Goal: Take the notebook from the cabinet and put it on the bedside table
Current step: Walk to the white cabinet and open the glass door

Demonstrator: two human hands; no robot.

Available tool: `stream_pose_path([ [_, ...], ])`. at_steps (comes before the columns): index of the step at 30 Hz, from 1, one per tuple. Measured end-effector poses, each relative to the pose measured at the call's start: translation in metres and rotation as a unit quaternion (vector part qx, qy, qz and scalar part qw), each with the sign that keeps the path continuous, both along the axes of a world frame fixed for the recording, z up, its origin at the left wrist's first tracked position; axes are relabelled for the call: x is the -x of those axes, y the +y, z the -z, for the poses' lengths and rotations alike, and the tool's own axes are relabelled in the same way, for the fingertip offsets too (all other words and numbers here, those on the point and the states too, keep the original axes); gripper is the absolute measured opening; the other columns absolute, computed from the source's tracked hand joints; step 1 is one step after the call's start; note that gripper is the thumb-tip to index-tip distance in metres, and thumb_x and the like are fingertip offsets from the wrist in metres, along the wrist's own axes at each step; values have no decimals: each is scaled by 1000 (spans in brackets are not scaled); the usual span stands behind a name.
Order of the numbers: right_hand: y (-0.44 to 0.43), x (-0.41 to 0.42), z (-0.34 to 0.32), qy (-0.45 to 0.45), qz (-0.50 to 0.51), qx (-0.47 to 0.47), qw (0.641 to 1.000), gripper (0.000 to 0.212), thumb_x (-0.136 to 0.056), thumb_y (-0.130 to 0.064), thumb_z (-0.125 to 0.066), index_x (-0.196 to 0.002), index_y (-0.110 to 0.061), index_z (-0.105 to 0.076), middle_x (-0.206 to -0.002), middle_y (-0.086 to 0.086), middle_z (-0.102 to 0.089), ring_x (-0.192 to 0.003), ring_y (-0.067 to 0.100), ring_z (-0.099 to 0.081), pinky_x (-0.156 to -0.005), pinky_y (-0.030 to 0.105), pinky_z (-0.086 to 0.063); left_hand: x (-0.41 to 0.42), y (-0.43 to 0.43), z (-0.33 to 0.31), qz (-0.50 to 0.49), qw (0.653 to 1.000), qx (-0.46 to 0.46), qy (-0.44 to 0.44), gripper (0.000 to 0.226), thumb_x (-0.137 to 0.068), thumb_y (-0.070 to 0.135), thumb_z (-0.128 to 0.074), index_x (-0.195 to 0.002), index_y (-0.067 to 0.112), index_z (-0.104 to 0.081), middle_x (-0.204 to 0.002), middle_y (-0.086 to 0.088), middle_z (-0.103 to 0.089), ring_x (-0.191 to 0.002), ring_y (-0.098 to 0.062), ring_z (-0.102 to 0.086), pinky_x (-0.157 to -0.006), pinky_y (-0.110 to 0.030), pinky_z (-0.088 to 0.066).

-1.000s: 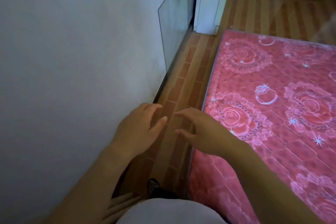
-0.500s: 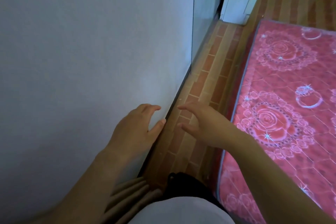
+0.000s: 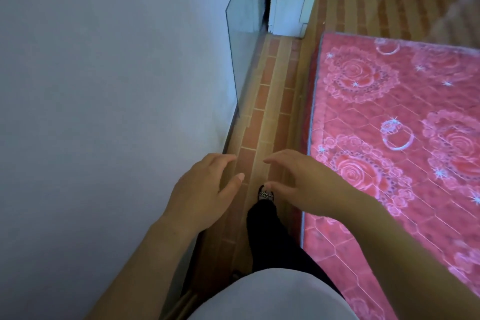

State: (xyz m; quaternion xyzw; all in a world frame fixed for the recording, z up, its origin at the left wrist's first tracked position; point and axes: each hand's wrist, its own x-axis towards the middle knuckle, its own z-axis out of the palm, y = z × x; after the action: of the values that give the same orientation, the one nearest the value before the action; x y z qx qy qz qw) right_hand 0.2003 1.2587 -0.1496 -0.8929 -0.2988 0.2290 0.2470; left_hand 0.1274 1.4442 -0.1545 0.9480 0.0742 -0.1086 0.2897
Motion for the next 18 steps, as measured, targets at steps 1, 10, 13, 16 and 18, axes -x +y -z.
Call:
stream_pose_path([
  [1,-5,-13,0,0,14,1,1000,49,-86,-41,-57,-131,-28,-44,-137,-5,-46,-124,16,-45,-104,35,-39,-20,-4,1,15,1000,3,-1,48,-90,51,-38,-134,33,-35,-143,11,-38,-127,-9,-39,-97,-24,-32],
  [10,-59,-190,-6,-32,125,9,992,45,-87,-36,-58,-129,-24,-47,-134,-4,-49,-121,14,-46,-90,14,-28,-250,-55,0,135,991,-19,-7,49,-89,53,-36,-133,32,-37,-142,9,-40,-126,-12,-42,-103,-37,-39],
  [13,-77,-252,-19,-47,137,9,989,47,-87,-39,-57,-130,-24,-47,-135,-4,-49,-120,13,-46,-93,16,-30,-321,-75,-12,158,987,-20,-19,49,-88,54,-37,-132,33,-38,-141,10,-41,-124,-11,-43,-102,-38,-41],
  [16,-90,-308,-24,-45,150,16,988,47,-87,-40,-56,-131,-25,-45,-135,-5,-48,-119,11,-46,-91,15,-29,-382,-83,-20,167,985,-18,-37,49,-89,54,-37,-133,32,-38,-140,10,-41,-124,-10,-43,-102,-37,-40],
  [18,-95,-339,-24,-43,155,15,987,48,-87,-40,-56,-131,-25,-45,-136,-6,-47,-121,9,-44,-91,12,-25,-414,-83,-22,168,985,-21,-33,49,-89,54,-37,-133,32,-38,-141,9,-41,-124,-11,-43,-102,-38,-40],
])
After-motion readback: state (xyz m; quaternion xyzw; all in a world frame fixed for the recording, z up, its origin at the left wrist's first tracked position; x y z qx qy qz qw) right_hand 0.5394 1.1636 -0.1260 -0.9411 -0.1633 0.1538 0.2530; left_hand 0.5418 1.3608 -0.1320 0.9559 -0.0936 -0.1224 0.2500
